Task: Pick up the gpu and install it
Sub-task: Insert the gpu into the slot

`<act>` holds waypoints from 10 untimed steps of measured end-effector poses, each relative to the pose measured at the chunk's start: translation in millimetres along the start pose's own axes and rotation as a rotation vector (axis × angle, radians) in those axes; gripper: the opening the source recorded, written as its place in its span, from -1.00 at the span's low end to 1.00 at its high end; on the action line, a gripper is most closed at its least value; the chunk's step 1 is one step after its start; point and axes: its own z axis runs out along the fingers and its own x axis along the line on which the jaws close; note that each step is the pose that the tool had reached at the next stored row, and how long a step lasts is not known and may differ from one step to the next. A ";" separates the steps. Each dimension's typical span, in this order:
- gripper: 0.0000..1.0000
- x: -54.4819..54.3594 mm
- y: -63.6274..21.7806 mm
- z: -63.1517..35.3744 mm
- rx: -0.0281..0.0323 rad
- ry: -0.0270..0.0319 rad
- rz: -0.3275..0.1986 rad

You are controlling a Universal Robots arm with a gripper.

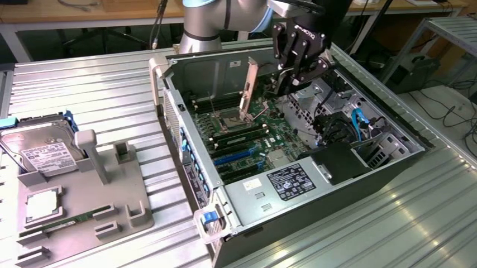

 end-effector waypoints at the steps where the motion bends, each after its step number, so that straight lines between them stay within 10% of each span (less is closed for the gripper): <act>1: -0.44 0.0 0.3 7.5 0.0004 -0.0008 0.020; 10: -0.44 0.1 0.2 12.9 0.0010 -0.0050 0.020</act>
